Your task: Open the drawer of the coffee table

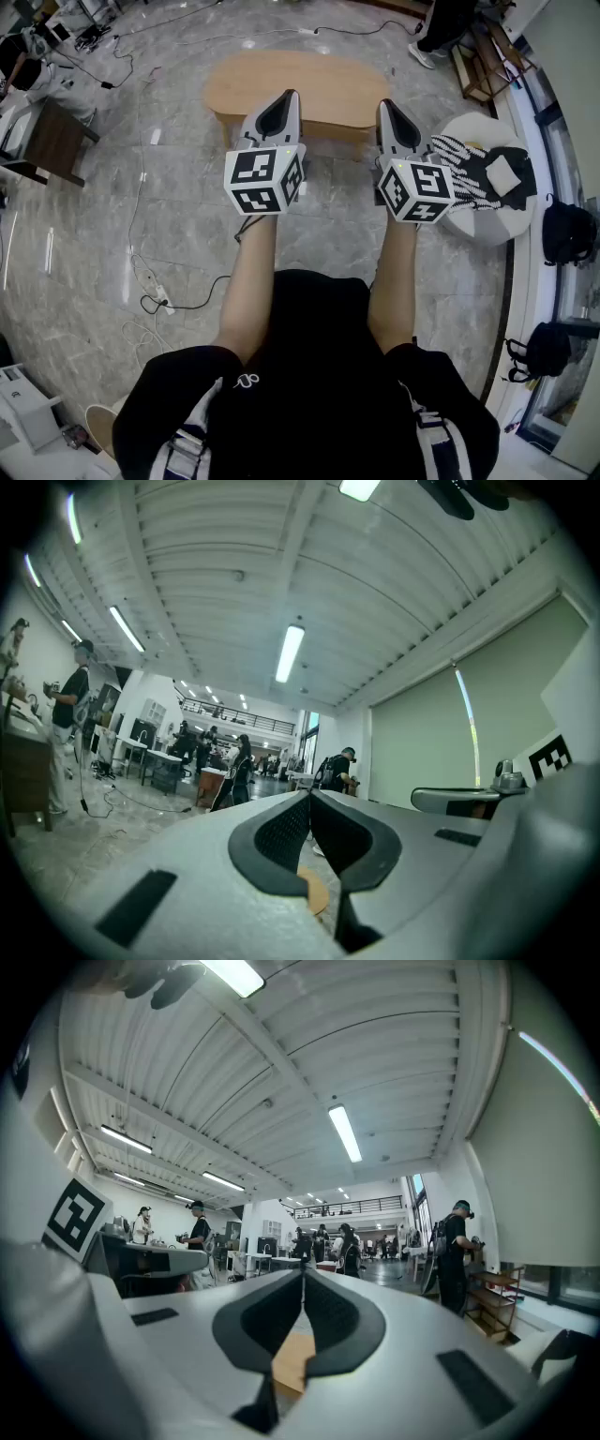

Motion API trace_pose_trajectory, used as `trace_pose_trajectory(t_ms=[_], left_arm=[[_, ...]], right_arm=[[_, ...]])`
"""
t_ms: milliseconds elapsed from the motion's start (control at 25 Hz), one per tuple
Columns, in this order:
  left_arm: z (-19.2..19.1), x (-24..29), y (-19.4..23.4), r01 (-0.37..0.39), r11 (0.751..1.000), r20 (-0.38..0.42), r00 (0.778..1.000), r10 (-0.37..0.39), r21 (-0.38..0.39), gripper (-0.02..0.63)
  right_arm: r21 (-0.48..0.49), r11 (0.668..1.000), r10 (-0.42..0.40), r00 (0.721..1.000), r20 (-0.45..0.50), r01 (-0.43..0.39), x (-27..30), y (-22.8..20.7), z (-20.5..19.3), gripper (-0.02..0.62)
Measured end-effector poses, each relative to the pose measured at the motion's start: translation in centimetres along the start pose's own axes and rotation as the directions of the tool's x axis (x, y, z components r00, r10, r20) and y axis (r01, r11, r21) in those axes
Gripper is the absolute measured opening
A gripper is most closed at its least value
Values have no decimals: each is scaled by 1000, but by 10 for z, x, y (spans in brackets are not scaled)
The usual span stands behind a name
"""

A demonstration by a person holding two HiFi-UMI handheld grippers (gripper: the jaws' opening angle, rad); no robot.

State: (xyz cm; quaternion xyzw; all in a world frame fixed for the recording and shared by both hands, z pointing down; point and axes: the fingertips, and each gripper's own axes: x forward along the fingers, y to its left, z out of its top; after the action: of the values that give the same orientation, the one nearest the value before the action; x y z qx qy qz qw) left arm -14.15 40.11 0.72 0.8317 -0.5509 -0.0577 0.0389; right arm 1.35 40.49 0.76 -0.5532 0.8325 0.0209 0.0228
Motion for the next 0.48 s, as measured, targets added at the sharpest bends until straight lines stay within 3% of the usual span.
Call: trace_pose_trajectory(t_ms=[480], left_arm=[[-7, 11, 20, 13, 1000, -13, 1000, -13, -12, 11]], right_arm=[[-29, 999, -24, 999, 25, 25, 17, 6, -2, 13]])
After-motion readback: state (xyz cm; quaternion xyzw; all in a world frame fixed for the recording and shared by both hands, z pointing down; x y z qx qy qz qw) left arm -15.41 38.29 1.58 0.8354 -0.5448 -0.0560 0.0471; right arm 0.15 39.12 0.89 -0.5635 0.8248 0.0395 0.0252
